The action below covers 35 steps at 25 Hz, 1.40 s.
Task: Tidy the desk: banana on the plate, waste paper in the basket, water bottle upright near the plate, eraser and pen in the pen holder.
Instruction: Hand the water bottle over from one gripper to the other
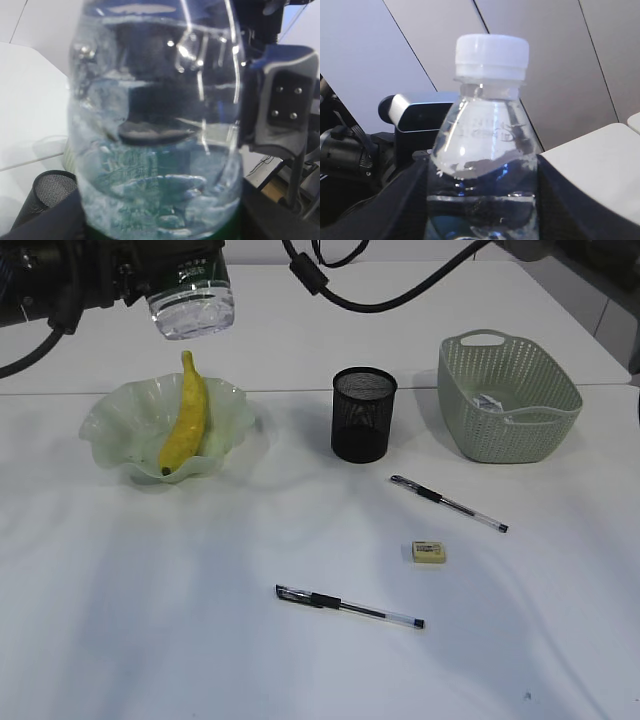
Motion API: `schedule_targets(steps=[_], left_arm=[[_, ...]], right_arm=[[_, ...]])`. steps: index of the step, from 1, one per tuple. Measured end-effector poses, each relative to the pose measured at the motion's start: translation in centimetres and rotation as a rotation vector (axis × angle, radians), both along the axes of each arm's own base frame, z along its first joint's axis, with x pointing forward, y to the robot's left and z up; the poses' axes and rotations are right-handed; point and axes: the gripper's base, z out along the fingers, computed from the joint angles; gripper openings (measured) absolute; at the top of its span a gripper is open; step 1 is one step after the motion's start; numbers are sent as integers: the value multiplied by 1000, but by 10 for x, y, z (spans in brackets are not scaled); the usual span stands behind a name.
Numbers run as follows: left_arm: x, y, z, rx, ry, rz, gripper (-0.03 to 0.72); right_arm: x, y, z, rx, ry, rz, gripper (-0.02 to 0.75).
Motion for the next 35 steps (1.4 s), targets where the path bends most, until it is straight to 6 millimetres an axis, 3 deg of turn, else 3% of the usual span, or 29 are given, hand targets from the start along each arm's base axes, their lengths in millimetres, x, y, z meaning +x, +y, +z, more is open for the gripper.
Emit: schedule_targets(steps=[20, 35], left_arm=[[0, 0, 0, 3, -16, -7, 382], [0, -1, -1, 13, -20, -11, 380]], right_arm=[[0, 0, 2, 20, 85, -4, 531], [0, 0, 2, 10, 180, -13, 557]])
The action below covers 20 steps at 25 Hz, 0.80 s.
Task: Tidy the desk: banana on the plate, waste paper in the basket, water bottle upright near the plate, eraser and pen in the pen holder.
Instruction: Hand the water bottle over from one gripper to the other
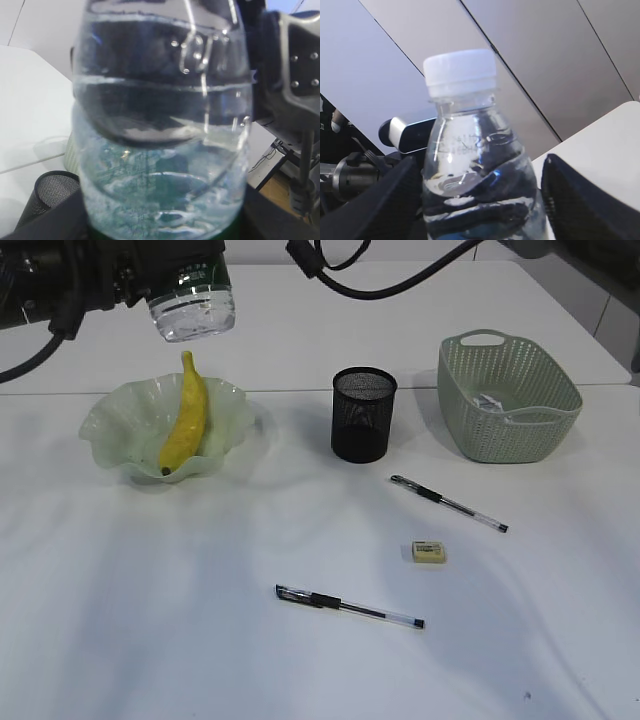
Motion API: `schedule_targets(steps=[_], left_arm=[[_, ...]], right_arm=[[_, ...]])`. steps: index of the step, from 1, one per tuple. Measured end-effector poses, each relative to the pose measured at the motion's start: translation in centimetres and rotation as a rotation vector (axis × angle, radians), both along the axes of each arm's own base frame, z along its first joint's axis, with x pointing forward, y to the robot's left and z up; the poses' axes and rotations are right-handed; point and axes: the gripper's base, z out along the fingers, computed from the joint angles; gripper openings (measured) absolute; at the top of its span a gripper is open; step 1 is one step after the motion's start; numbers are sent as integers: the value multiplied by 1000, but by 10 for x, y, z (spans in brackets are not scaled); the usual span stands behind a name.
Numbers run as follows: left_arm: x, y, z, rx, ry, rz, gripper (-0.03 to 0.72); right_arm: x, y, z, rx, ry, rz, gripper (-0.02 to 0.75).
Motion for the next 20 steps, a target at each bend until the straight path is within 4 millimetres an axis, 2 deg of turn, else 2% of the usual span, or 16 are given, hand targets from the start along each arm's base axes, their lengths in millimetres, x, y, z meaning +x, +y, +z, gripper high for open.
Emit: schedule_targets(steps=[14, 20], left_arm=[[1, 0, -2, 1, 5, 0, 380], [1, 0, -2, 2, 4, 0, 380]], right_arm=[[0, 0, -2, -18, -4, -3, 559], [0, 0, -2, -15, 67, -4, 582]])
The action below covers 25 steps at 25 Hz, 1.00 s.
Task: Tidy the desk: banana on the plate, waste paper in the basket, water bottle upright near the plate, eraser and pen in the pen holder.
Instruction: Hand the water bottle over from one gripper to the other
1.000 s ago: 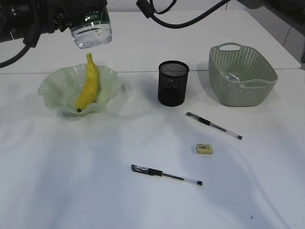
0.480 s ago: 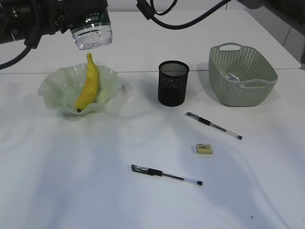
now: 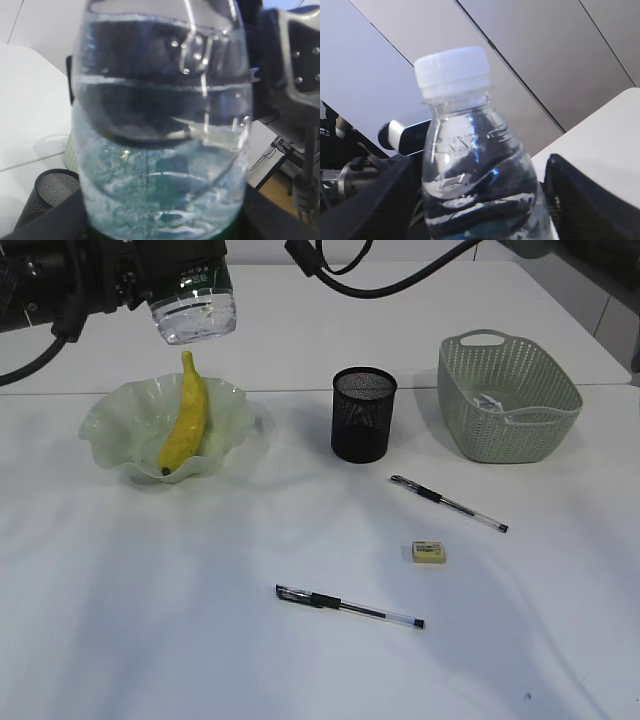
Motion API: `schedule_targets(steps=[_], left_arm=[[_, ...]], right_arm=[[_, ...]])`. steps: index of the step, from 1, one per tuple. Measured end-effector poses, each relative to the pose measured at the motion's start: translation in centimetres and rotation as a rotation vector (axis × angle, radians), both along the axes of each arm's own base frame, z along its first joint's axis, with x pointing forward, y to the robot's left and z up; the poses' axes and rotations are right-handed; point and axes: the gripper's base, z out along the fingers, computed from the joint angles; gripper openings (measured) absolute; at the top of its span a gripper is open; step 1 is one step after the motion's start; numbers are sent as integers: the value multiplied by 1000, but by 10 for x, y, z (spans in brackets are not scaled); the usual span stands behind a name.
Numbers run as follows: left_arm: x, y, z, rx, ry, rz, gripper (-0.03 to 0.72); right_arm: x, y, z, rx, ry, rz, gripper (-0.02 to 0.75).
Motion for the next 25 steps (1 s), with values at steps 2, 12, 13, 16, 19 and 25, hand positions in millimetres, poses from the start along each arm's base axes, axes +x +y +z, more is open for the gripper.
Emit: schedule_targets(steps=[2, 12, 13, 16, 19, 25], left_arm=[[0, 0, 0, 0, 0, 0, 380], [0, 0, 0, 0, 0, 0, 380], [0, 0, 0, 0, 0, 0, 380], [0, 0, 0, 0, 0, 0, 380], [0, 0, 0, 0, 0, 0, 380], [0, 0, 0, 0, 0, 0, 380]], right_arm=[[0, 0, 0, 0, 14, 1, 601], [4, -10, 0, -2, 35, -11, 610], [6, -13, 0, -2, 38, -17, 610], [10, -23, 1, -1, 43, -38, 610], [13, -30, 1, 0, 43, -53, 610], [18, -42, 1, 0, 43, -78, 610]])
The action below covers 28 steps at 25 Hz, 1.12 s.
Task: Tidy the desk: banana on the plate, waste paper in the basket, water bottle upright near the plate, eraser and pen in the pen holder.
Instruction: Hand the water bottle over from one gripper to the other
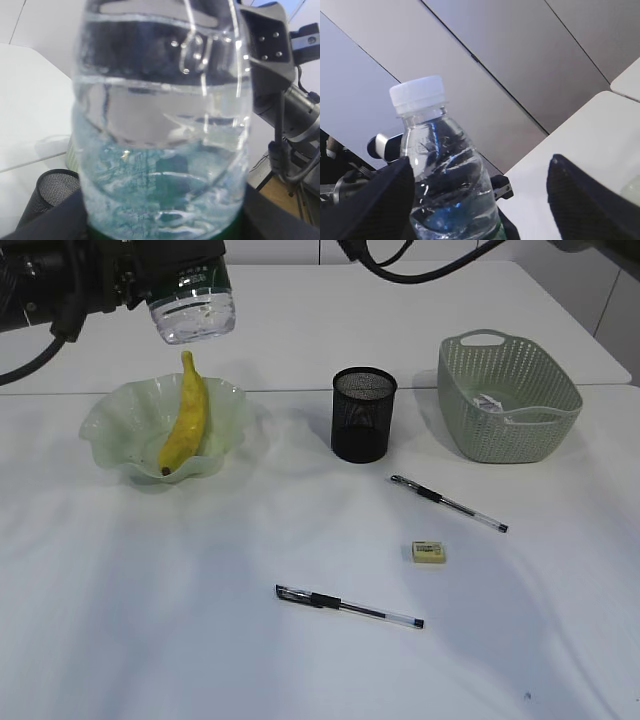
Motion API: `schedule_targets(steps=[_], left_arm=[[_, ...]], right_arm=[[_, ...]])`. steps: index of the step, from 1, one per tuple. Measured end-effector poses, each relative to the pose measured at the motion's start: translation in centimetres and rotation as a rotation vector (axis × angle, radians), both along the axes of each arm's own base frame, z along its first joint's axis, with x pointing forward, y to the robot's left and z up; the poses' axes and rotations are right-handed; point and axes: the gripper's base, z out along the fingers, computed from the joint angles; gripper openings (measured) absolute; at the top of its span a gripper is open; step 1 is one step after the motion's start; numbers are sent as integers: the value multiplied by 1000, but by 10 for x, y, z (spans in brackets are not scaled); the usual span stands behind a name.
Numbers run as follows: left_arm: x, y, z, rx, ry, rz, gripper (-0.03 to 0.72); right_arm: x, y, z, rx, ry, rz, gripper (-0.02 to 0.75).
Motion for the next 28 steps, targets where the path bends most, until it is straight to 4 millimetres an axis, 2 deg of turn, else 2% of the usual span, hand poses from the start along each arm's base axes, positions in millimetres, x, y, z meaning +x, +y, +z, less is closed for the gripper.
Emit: schedule_targets(steps=[6, 15, 19, 23, 28], left_arm=[[2, 6, 0, -4, -3, 13, 380], [1, 11, 2, -19, -18, 0, 380], [1, 11, 2, -5, -34, -1, 380], [0, 10, -1, 51, -66, -12, 380], [-5, 13, 3, 235, -134, 20, 380]], right_arm=[[10, -25, 0, 0, 1, -52, 610], [29, -92, 0, 0, 1, -187, 600], [34, -114, 0, -5, -11, -232, 592], [35, -123, -2, -29, -19, -252, 588], [36, -124, -7, -84, -27, -262, 588]])
